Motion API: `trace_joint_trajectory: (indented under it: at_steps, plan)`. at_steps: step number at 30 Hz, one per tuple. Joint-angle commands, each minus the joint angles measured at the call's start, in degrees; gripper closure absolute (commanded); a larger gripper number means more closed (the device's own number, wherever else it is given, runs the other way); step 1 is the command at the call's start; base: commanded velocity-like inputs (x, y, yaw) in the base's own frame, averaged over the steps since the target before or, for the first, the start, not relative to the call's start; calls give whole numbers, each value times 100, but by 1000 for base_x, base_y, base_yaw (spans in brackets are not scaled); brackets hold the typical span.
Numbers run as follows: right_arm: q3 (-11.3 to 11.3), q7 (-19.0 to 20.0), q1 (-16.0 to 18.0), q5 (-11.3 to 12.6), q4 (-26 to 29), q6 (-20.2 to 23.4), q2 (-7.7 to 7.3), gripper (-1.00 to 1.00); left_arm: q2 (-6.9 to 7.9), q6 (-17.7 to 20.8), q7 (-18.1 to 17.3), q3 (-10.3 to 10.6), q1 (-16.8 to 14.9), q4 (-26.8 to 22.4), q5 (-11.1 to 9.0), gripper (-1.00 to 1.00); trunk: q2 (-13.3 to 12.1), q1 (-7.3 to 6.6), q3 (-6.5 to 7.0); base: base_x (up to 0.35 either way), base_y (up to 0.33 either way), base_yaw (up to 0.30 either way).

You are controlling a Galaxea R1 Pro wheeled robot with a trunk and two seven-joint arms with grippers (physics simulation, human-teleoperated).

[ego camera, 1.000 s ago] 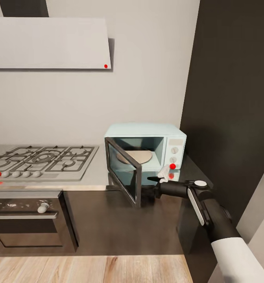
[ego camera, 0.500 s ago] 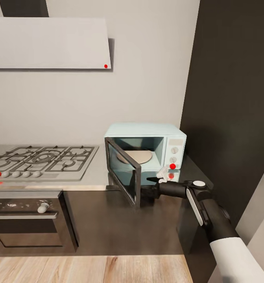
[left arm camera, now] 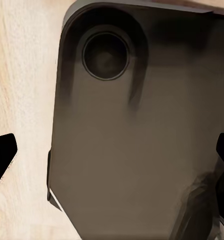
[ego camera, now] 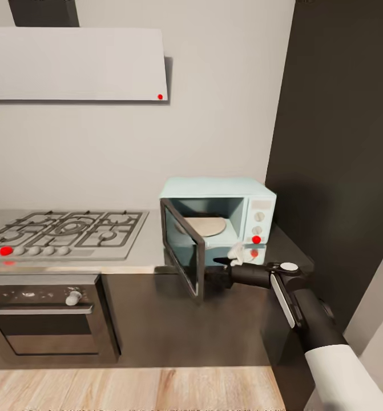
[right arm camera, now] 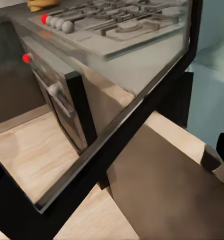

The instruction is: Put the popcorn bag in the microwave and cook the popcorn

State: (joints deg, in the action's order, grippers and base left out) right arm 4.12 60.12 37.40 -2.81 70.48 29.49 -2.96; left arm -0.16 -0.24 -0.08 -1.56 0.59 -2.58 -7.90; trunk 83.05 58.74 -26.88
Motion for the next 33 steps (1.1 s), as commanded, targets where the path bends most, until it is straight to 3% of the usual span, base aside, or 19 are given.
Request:
trace_joint_trajectory:
  at_steps: [1,33]
  plan:
    - [1,26,4,-28,9,37,-2,-100,-2,-3,-1,-11,3,-9,-39,-100,3,-1,-5,-111,224,0]
    - [-3,26,4,-39,10,47,-3,-100,2,-3,-1,-11,3,-9,-37,-100,3,-1,-5,-25,131,0]
